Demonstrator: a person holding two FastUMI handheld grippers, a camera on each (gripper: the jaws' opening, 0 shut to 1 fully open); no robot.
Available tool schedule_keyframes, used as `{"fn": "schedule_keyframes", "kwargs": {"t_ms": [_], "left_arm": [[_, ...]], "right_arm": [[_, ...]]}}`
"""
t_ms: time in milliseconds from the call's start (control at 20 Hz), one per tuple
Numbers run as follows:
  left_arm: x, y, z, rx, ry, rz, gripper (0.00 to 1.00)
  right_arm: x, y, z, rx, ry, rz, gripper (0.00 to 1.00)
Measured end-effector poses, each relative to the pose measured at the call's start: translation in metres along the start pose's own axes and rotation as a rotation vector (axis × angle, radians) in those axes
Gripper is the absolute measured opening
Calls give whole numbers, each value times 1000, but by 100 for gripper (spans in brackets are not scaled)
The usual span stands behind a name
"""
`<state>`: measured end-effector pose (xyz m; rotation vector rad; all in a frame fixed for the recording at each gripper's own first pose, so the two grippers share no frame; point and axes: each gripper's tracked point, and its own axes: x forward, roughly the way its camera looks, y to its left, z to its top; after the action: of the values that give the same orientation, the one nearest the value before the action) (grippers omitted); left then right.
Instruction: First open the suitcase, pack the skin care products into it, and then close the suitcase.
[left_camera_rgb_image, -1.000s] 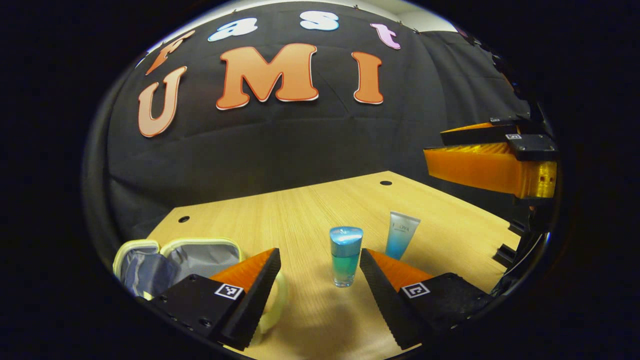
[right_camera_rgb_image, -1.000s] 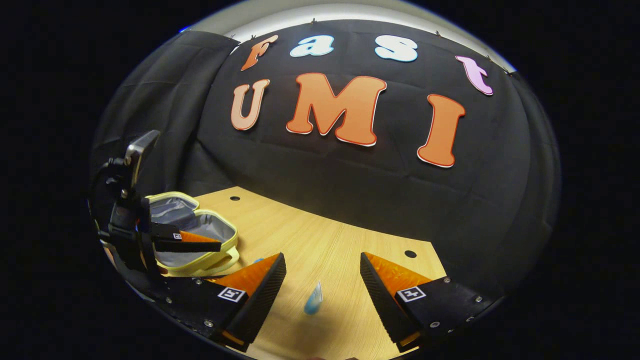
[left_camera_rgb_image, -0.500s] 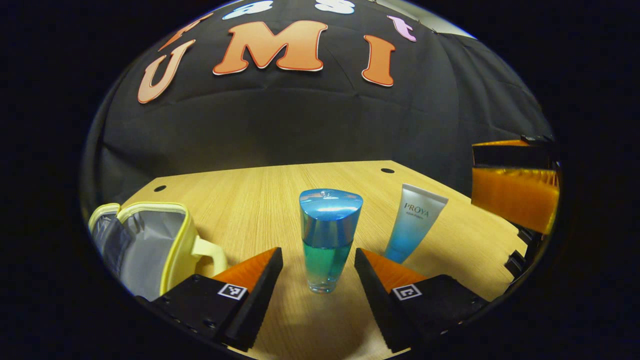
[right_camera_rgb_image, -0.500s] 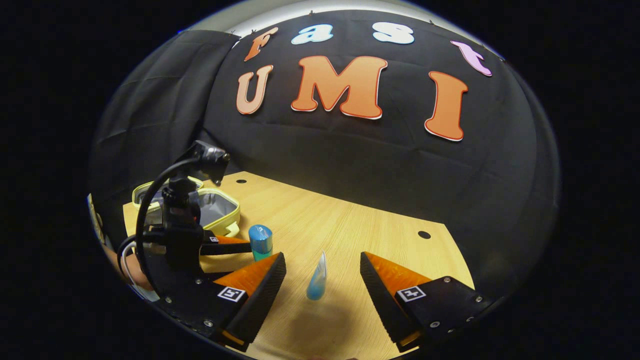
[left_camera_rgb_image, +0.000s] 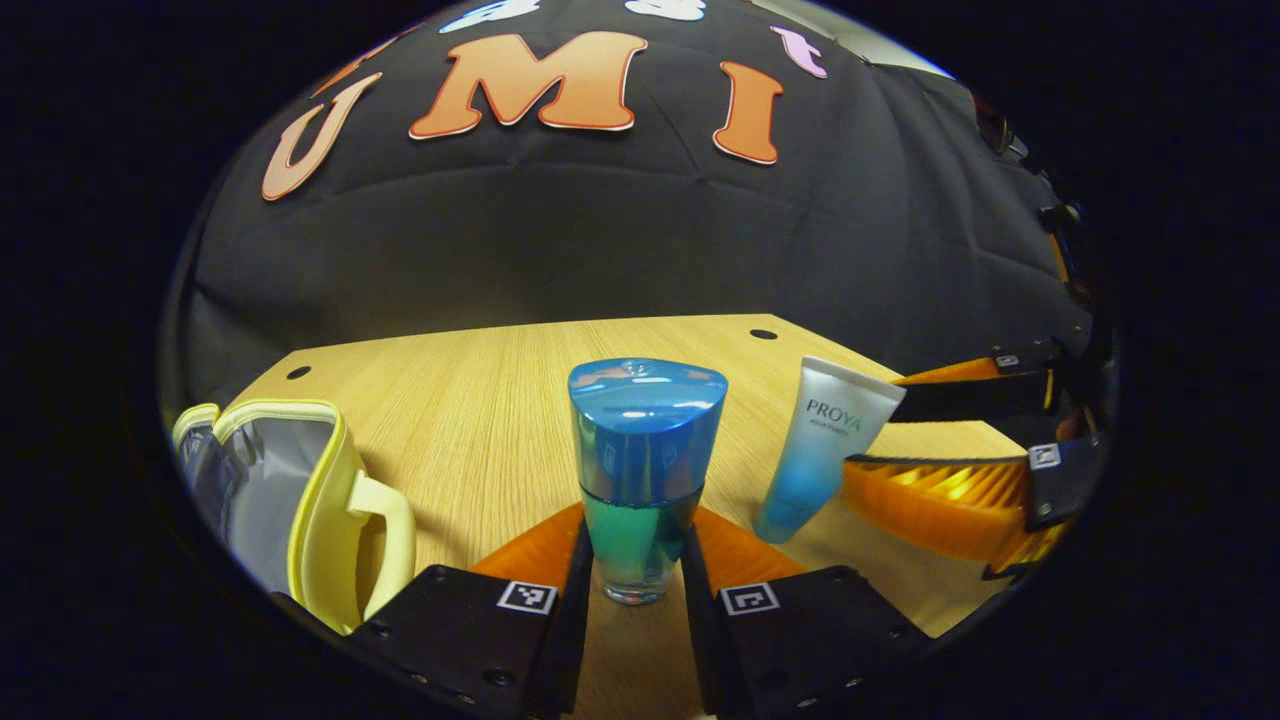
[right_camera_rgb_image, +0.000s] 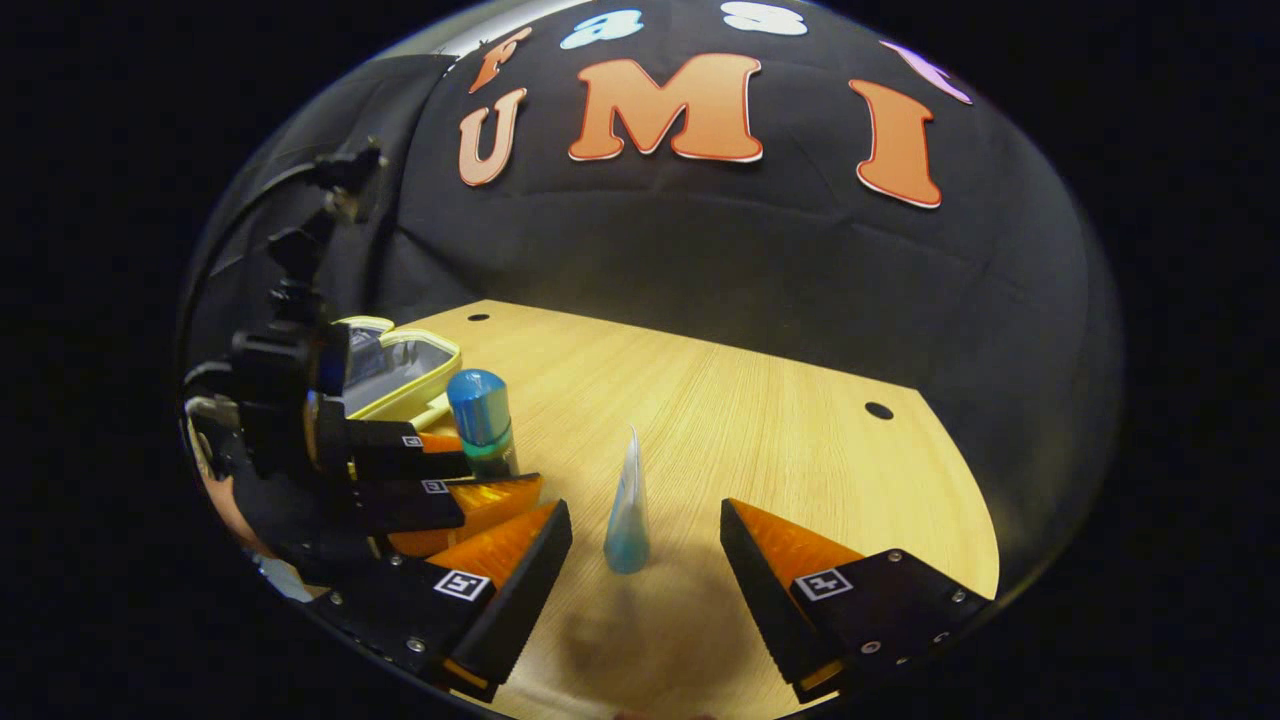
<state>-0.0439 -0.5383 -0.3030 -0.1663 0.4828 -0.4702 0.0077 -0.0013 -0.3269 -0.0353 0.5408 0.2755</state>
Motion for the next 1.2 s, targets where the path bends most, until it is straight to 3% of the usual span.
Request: {"fn": "schedule_keyframes", "kwargs": {"t_ms": [400,500,650,850,1050,1200], "left_arm": [[-50,21,64,5,-1,45,45],[-63,31,78,-1,-10,67,45],[-83,47,94,-1,-30,108,45],[-103,68,104,0,-43,156,45],[-120,83,116,-7,-74,193,45],[-132,95,125,-23,-82,208,45]], "right_arm": [[29,12,-20,19,91,40,90],[40,10,-30,11,139,10,82],[47,23,-41,45,168,65,67],[54,24,-34,105,173,67,42],[46,25,-23,108,176,75,41],[27,29,13,102,131,85,40]]}}
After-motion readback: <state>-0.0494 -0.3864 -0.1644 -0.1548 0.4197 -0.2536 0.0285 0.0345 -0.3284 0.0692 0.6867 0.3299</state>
